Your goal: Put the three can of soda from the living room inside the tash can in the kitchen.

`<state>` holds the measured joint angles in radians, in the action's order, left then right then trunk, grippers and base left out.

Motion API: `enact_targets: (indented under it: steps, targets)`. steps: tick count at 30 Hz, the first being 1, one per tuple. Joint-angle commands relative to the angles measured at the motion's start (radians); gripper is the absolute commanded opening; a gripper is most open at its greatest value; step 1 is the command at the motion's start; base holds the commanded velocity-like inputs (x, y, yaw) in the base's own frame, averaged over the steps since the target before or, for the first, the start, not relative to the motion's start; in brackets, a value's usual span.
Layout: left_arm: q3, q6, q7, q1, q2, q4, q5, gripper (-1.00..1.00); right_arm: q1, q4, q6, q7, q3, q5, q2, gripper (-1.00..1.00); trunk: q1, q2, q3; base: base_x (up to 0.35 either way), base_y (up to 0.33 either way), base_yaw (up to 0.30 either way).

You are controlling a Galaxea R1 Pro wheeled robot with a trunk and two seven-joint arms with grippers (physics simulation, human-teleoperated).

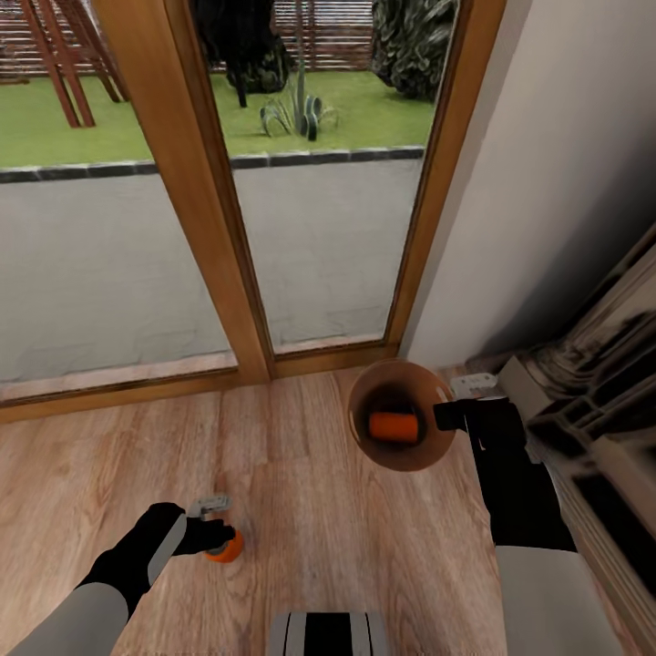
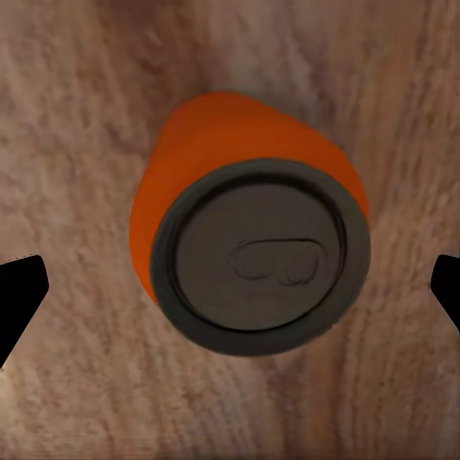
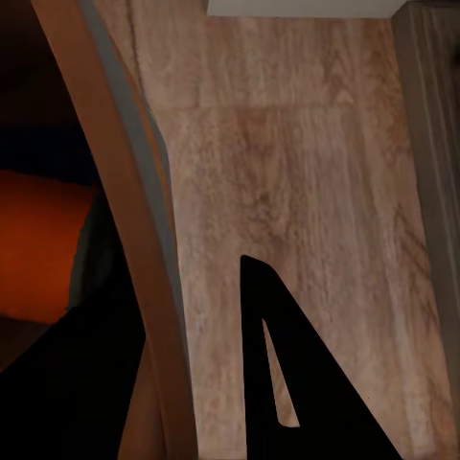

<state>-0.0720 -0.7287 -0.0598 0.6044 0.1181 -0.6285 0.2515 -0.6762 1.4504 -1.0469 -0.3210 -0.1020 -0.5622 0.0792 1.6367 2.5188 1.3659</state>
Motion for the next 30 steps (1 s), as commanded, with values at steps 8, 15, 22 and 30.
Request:
enact_targets:
  steps: [8, 15, 22, 30]
  targets:
    - [0.0, 0.001, -0.001, 0.0, 0.0, -0.001, 0.0, 1.0, 0.0, 0.001, 0.0, 0.0, 0.001, 0.007, -0.001, -1.0, 0.002, 0.001, 0.015, 0.0, 0.0, 0.0]
    - [-0.001, 0.0, -0.001, 0.0, 0.001, -0.001, 0.0, 1.0, 0.001, 0.004, 0.0, 0.0, 0.003, 0.007, -0.001, -1.0, 0.002, 0.001, 0.015, 0.0, 0.0, 0.0]
    - [-0.002, 0.0, -0.001, 0.0, 0.0, -0.001, 0.0, 1.0, 0.001, 0.006, 0.0, 0.0, 0.005, 0.006, 0.0, -1.0, 0.002, 0.001, 0.015, 0.04, 0.0, 0.0]
    - [0.001, 0.001, 0.0, 0.0, 0.0, -0.002, 0.0, 1.0, 0.001, 0.008, 0.0, 0.0, 0.004, 0.005, -0.001, -1.0, 0.003, 0.002, 0.027, 0.01, 0.0, 0.0]
